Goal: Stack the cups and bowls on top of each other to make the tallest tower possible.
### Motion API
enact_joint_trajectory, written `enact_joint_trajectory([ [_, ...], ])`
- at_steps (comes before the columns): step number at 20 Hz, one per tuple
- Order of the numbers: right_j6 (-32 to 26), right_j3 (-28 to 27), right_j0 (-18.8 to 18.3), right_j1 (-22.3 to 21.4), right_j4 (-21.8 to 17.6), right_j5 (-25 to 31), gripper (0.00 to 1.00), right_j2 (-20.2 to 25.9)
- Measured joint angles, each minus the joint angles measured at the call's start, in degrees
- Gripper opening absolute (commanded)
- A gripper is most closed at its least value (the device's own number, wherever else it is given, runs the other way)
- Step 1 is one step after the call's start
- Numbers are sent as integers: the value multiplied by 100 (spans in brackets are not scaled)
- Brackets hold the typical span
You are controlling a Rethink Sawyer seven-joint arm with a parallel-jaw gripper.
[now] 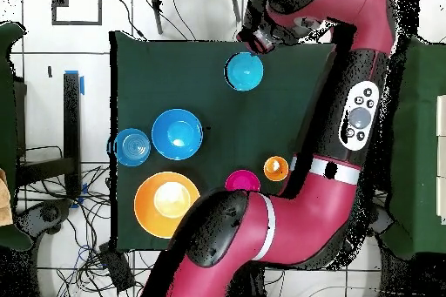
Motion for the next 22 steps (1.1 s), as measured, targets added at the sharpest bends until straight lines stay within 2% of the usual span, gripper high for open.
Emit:
enact_joint_trajectory([
  [3,1,79,-9,-159,106,-20,100,-106],
  [7,63,772,-63,-582,456,-402,100,-387],
  [8,102,980,-77,-684,535,-550,100,-441],
  [9,211,1421,-101,-892,683,-888,100,-537],
  [12,403,2042,-122,-1163,851,-1410,100,-670],
  [13,591,2524,-130,-1362,956,-1858,100,-763],
  [15,778,2901,-125,-1507,1033,-2211,100,-837],
  [16,1019,3304,-109,-1653,1102,-2596,100,-924],
  [22,1607,3964,-9,-1857,1160,-3137,100,-1139],
])
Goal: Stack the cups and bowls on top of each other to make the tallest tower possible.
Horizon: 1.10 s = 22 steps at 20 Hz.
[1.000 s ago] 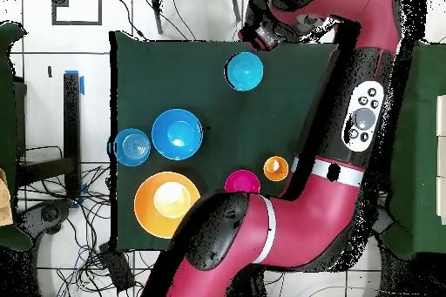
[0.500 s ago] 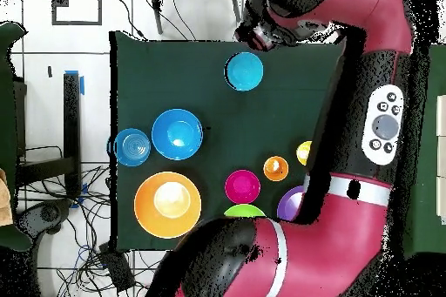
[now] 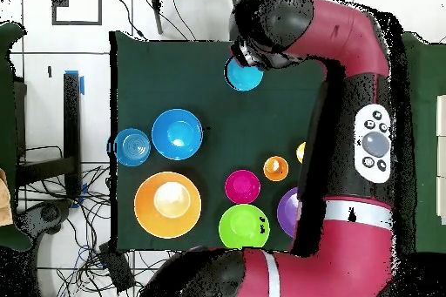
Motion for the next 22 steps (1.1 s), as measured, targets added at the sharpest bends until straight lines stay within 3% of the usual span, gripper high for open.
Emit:
enact_joint_trajectory([
  [13,1269,226,516,-21,225,-82,100,-212],
  [22,2028,-64,857,88,378,-81,100,-228],
])
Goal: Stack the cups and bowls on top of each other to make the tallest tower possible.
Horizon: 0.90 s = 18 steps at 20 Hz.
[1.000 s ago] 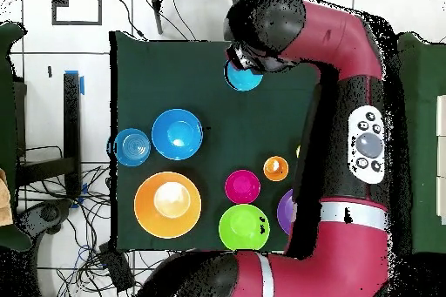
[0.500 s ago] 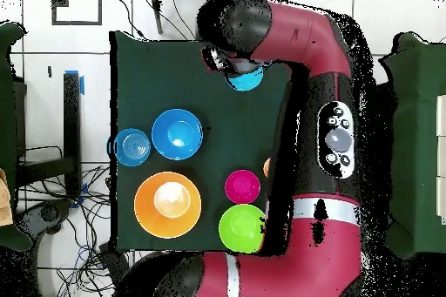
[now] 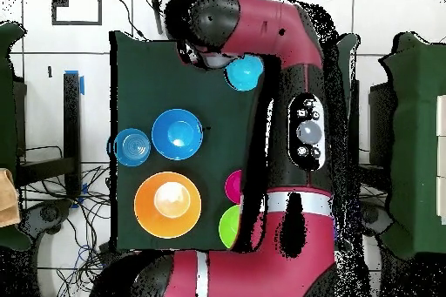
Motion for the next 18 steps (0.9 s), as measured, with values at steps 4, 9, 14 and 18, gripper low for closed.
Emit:
enact_joint_trajectory([
  [4,326,-186,129,95,123,0,100,-6],
  [9,548,-248,186,139,206,0,100,-8],
  [14,568,-248,182,150,250,0,100,-20],
  [18,568,-249,182,152,261,-1,100,-29],
])
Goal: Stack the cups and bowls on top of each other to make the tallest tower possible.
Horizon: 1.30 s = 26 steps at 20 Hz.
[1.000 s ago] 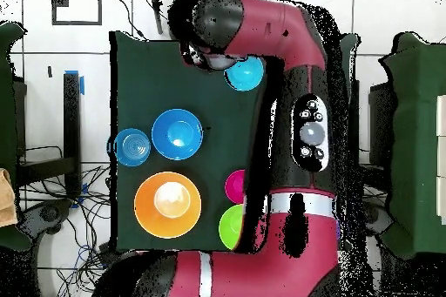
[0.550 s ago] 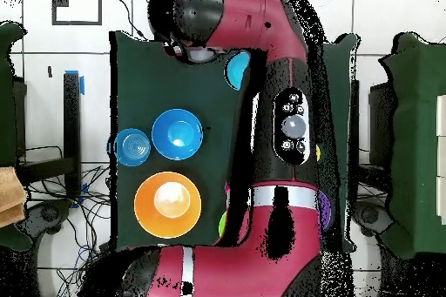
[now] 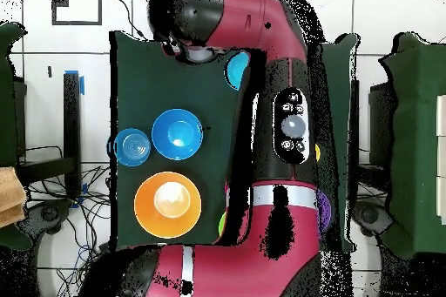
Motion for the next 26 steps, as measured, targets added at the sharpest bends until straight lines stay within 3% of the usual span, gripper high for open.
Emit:
enact_joint_trajectory([
  [13,0,4,0,26,15,-44,100,-12],
  [26,0,180,0,21,22,-434,100,-12],
])
